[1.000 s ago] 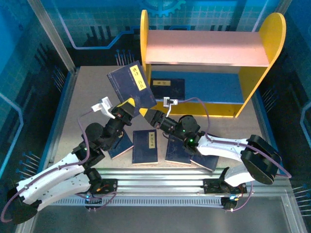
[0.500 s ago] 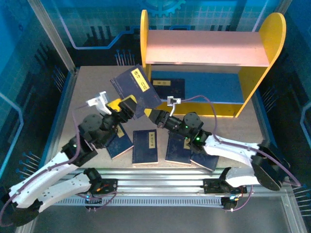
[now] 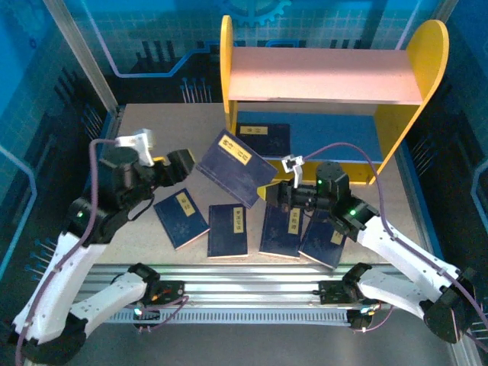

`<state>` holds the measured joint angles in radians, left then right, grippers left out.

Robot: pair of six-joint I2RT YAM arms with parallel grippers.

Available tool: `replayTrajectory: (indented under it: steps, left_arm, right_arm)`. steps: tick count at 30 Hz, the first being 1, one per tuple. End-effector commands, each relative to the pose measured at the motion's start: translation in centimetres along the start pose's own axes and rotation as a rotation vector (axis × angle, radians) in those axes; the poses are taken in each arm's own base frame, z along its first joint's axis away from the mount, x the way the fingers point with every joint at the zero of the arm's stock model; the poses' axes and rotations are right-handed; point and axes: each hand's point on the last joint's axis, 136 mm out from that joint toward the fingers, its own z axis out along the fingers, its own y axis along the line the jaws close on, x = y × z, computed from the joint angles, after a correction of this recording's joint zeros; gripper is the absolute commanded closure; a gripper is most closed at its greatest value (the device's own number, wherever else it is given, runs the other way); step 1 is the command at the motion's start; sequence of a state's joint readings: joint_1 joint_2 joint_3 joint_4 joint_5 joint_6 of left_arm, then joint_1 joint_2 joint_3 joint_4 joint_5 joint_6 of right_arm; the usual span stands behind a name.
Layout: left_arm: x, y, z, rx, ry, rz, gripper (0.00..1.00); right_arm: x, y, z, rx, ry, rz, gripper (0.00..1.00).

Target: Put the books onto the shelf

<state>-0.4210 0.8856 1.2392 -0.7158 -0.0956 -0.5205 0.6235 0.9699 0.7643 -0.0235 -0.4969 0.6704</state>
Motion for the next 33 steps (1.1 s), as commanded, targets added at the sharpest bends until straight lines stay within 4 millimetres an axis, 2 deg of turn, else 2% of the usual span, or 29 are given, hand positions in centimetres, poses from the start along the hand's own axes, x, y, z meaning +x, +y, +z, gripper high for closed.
replayTrajectory:
  steps: [1,5,8,12,15,25,31,33]
  left_arm:
    - [5.0,-1.6,2.3,0.123,0.266,0.029,0.17]
    - [7.1,-2.2,4.1,0.191,0.342,0.023,0.18]
    - [8.1,-2.3,4.7,0.217,0.381,0.017,0.18]
    - [10.3,-1.3,5.6,0.200,0.461,0.005,0.20]
    - [11.4,-1.9,5.6,0.266,0.491,-0.007,0.20]
    - [11.5,-4.6,4.3,0.456,0.488,-0.008,0.26]
    - [11.7,-4.6,4.0,0.475,0.484,0.000,0.33]
    - [11.7,-4.7,4.0,0.480,0.481,0.007,0.38]
  right_arm:
    - [2.7,2.1,-1.8,-0.093,0.151,-0.041,0.91]
    - [3.9,2.7,-2.4,-0.130,0.201,-0.027,0.91]
    - [4.3,2.7,-2.6,-0.140,0.215,-0.015,0.92]
    - [4.4,2.8,-2.9,-0.161,0.225,-0.004,0.92]
    - [4.4,2.9,-3.0,-0.186,0.230,0.006,0.92]
    - [3.5,3.0,-3.2,-0.266,0.234,0.052,0.93]
    - [3.4,1.3,-3.2,-0.227,0.241,0.094,0.93]
    - [3.3,0.8,-3.2,-0.215,0.239,0.105,0.92]
